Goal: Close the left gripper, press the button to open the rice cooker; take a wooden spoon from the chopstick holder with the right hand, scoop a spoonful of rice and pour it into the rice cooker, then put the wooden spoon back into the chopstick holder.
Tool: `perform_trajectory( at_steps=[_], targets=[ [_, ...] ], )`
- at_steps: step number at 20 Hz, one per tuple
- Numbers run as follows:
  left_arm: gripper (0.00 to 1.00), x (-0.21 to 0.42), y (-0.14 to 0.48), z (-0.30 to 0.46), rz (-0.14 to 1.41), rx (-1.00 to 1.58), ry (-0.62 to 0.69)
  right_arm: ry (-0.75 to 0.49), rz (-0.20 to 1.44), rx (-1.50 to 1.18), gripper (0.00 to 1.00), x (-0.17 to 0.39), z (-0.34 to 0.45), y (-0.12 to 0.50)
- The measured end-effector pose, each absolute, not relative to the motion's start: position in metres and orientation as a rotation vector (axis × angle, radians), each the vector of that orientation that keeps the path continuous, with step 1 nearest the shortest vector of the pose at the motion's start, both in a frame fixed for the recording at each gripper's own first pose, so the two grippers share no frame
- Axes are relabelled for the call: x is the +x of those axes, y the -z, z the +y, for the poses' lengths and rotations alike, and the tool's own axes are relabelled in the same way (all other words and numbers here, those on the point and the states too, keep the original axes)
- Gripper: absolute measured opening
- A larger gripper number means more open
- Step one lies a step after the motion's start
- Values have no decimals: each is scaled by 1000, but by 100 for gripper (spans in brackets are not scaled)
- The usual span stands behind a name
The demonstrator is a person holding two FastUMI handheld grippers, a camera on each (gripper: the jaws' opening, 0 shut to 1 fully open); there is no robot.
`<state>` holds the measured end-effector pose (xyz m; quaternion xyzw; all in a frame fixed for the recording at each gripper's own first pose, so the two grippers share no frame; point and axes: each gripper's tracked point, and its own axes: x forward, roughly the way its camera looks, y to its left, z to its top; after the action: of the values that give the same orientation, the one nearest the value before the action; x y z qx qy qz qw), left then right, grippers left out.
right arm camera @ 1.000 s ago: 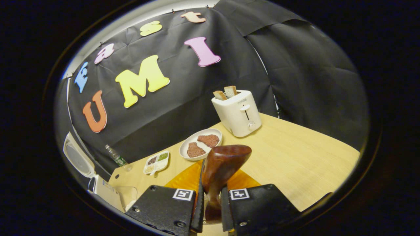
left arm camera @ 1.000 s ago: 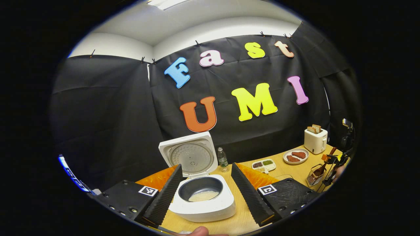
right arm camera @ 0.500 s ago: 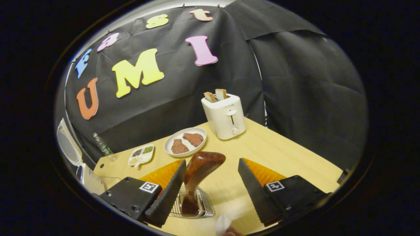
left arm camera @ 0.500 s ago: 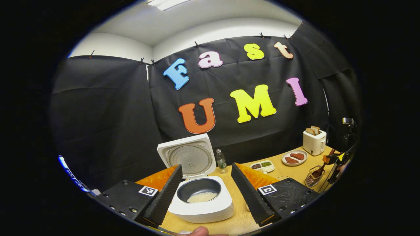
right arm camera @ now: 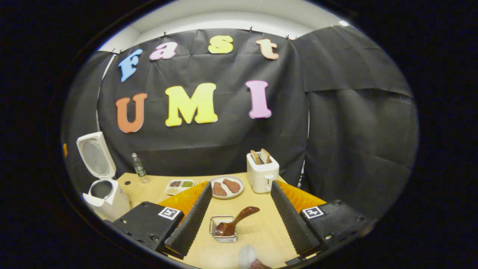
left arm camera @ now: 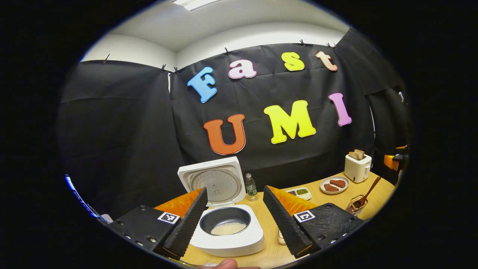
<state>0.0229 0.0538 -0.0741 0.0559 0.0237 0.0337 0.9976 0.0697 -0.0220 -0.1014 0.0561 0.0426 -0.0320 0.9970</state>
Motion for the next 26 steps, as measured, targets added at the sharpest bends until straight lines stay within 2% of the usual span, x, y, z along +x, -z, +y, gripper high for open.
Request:
perform_trajectory(
  at_steps=[6,10,13,15,18,21,26],
  targets=[
    [95,60,31,75,15,29,-103,-47,77,94,99,19,15,54],
    [95,111,-13,107,-20,1,-153,-61,87,87,99,13,16,49],
    [95,154,-28,118,25,-82,-149,-78,102,90,99,12,20,48],
    [95,185,-32,139,53,-86,-197,-89,109,84,99,13,22,48],
    [95,236,-22,168,141,-68,-250,-95,126,54,99,11,21,52],
    [96,282,14,186,315,-148,-257,-101,158,55,99,10,20,61],
    [93,294,64,210,606,-331,-267,-102,198,51,100,10,15,71]
  ],
)
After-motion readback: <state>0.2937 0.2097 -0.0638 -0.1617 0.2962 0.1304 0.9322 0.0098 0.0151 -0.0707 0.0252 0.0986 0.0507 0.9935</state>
